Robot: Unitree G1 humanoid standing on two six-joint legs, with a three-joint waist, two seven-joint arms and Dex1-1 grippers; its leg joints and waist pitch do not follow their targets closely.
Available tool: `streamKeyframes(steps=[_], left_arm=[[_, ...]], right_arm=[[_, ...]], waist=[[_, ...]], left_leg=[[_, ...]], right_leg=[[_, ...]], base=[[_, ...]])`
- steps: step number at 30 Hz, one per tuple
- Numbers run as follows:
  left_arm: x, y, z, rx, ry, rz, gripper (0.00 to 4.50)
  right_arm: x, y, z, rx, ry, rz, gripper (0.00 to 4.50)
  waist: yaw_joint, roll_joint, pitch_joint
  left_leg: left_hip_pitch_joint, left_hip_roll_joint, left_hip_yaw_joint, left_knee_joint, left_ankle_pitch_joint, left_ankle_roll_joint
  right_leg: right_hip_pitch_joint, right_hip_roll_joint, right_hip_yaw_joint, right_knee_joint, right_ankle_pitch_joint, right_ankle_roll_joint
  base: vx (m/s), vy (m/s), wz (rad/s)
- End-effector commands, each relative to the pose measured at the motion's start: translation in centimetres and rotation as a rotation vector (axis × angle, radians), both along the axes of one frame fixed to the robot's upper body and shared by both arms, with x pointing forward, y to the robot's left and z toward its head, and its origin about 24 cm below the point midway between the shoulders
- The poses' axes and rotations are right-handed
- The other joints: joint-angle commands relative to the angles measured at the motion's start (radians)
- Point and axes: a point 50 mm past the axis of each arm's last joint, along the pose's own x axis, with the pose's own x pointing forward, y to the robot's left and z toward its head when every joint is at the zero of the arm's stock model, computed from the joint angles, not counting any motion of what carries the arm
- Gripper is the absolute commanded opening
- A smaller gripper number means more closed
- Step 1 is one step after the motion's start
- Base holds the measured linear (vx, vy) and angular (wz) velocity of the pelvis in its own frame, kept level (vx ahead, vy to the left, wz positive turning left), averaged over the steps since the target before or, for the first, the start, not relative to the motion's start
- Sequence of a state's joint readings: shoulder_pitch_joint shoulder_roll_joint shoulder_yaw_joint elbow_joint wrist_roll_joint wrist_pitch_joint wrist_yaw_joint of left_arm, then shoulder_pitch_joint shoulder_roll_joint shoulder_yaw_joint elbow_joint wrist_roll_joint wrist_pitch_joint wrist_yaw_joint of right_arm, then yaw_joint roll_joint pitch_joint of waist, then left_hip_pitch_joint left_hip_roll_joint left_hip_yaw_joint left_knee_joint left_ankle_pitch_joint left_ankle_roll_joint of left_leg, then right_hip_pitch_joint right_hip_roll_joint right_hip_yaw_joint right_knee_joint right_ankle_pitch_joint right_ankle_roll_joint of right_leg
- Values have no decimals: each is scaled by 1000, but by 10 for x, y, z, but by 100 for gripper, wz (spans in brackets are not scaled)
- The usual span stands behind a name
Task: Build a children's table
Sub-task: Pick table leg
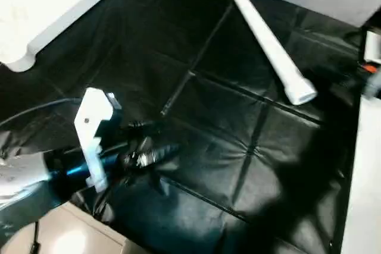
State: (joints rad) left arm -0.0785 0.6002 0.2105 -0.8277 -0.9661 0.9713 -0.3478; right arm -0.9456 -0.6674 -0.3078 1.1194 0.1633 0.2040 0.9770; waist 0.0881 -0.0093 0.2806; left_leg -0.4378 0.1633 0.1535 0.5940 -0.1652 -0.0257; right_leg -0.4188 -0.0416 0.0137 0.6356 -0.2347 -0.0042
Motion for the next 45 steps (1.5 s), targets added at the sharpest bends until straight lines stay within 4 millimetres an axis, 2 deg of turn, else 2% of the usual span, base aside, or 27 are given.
streamKeyframes(steps=[1, 2, 4, 5, 6, 9, 12, 14, 16, 17, 18, 19, 20, 25, 26, 28, 29, 32, 35, 36, 39, 40, 41, 42, 43, 44, 45], left_arm=[[6, 2, -6, 21, -19, 94, 312], [10, 3, -8, 20, -31, 147, 312], [16, 4, -12, 12, -38, 225, 312], [17, 4, -14, 14, -37, 242, 312], [18, 4, -15, 22, -35, 252, 312], [17, 1, -20, 31, -29, 249, 312], [16, -2, -22, 30, -33, 232, 312], [16, -4, -23, 27, -39, 225, 312], [16, -4, -23, 20, -45, 202, 312], [16, -4, -23, 20, -47, 198, 312], [15, -4, -23, 23, -49, 191, 312], [15, -4, -23, 23, -49, 191, 312], [15, -2, -23, 31, -55, 194, 312], [14, 0, -24, 36, -64, 213, 312], [14, 0, -25, 38, -66, 215, 312], [14, 0, -26, 42, -68, 225, 312], [15, 0, -28, 48, -63, 256, 312], [18, 1, -31, 58, -64, 302, 312], [27, 5, -32, 54, -81, 405, 312], [30, 6, -32, 52, -97, 445, 312], [37, 8, -34, 50, -108, 520, 312], [42, 10, -39, 83, -104, 567, 312], [44, 9, -40, 84, -102, 578, 312], [45, 9, -42, 80, -101, 589, 312], [45, 8, -42, 78, -101, 589, 312], [45, 7, -41, 81, -105, 577, 312], [45, 5, -41, 88, -108, 562, 312]], right_arm=[[0, -1, -2, 23, -20, -66, 450], [0, 6, -9, 9, -22, -89, 450], [0, 23, -27, -40, -13, -121, 450], [0, 29, -33, -46, -4, -138, 450], [0, 35, -38, -50, 8, -148, 450], [-2, 53, -50, -76, 46, -149, 450], [-9, 72, -54, -25, 73, -54, 450], [-17, 87, -54, 1, 75, 35, 450], [-34, 114, -40, 79, 20, 224, 450], [-38, 120, -37, 98, 8, 263, 450], [-50, 137, -25, 166, -24, 376, 450], [-50, 137, -24, 168, -25, 378, 450], [-65, 152, -10, 251, -47, 480, 450], [-80, 152, 5, 337, -72, 506, 450], [-81, 149, 4, 325, -68, 480, 450], [-82, 145, 1, 301, -64, 444, 450], [-82, 140, -3, 266, -56, 371, 450], [-86, 137, -7, 245, -45, 238, 450], [-93, 138, -15, 199, -29, 77, 450], [-95, 140, -17, 194, -29, 40, 450], [-99, 145, -20, 179, -47, -22, 450], [-102, 150, -27, 164, -28, -87, 450], [-104, 153, -31, 169, -14, -112, 450], [-107, 156, -36, 181, 5, -141, 450], [-107, 157, -36, 183, 7, -144, 450], [-110, 160, -39, 188, 18, -150, 450], [-112, 163, -40, 194, 26, -151, 450]], waist=[[-2, -2, -114], [0, 9, -118], [-2, 12, -121], [-2, 18, -131], [-4, 15, -130], [-1, 16, -130], [-2, 20, -131], [0, 19, -136], [-4, 16, -139], [-1, 19, -140], [-3, 20, -144], [-3, 19, -143], [-4, 20, -148], [-4, 25, -148], [-3, 24, -150], [-3, 23, -151], [-6, 20, -156], [-8, 14, -167], [-10, 16, -175], [-8, 22, -180], [-8, 21, -188], [-5, 29, -194], [-7, 37, -196], [9, 6, -192], [21, 2, -190], [40, 1, -193], [53, -3, -190]], left_leg=[[45, 52, 0, -35, 121, 160], [43, 52, -1, -32, 142, 160], [45, 56, 0, -33, 142, 155], [47, 54, -1, -30, 155, 141], [45, 52, 0, -31, 147, 136], [48, 49, 2, -40, 57, 90], [49, 51, 0, -48, -1, 56], [50, 54, -2, -49, 11, 54], [51, 50, -1, -50, 11, 53], [51, 51, -2, -50, 13, 55], [52, 50, -3, -49, 21, 56], [52, 49, -4, -50, 32, 59], [53, 48, -5, -49, 47, 62], [57, 47, -3, -56, 0, 24], [62, 48, -3, -60, -44, -8], [63, 48, -3, -65, -79, -31], [65, 47, -5, -67, -107, -59], [63, 43, -6, -66, -110, -69], [61, 41, -3, -64, -106, -74], [62, 41, -4, -64, -106, -77], [59, 41, -6, -65, -114, -88], [52, 33, 0, -60, -111, -64], [91, 35, 45, -24, -133, -101], [66, 16, 49, -20, -188, -124], [53, 11, 45, -15, -208, -116], [56, 3, 29, 20, -243, -75], [40, -9, 11, 62, -238, -27]], right_leg=[[60, -73, 25, -34, 234, -379], [60, -72, 26, -30, 265, -373], [56, -70, 24, -31, 272, -368], [56, -70, 22, -26, 290, -362], [56, -69, 22, -26, 282, -365], [60, -70, 25, -40, 163, -354], [59, -73, 27, -46, 87, -324], [61, -73, 29, -42, 107, -297], [61, -70, 29, -45, 105, -286], [60, -72, 30, -44, 115, -273], [60, -71, 28, -42, 123, -269], [61, -70, 29, -43, 131, -264], [58, -68, 27, -39, 137, -253], [51, -68, 27, -50, 50, -232], [48, -69, 26, -59, -18, -220], [48, -70, 26, -64, -66, -211], [48, -71, 27, -69, -106, -194], [52, -73, 26, -70, -129, -176], [46, -70, 27, -73, -139, -152], [45, -70, 27, -72, -133, -145], [46, -66, 26, -73, -112, -119], [51, -78, 34, -75, -108, -111], [7, -53, 83, -104, -176, -64], [39, -48, 127, -105, -253, -25], [53, -60, 151, -111, -290, -11], [65, -88, 216, -132, -375, 14], [81, -112, 280, -147, -421, 28]], base=[[0, 0, 0], [0, 0, 0], [0, 0, 0], [0, 0, 0], [0, 0, 0], [0, 0, 0], [0, 0, 0], [0, 0, 0], [0, 0, 0], [0, 0, 0], [0, 0, 0], [0, 0, 0], [0, 0, 0], [0, 0, 0], [0, 0, 0], [0, 0, 0], [0, 0, 0], [0, 0, 0], [0, 0, 0], [0, 0, 0], [0, 0, 0], [0, 0, 0], [3, 19, -19], [3, 19, -19], [17, 46, -49], [13, 100, -52], [13, 100, -52]])
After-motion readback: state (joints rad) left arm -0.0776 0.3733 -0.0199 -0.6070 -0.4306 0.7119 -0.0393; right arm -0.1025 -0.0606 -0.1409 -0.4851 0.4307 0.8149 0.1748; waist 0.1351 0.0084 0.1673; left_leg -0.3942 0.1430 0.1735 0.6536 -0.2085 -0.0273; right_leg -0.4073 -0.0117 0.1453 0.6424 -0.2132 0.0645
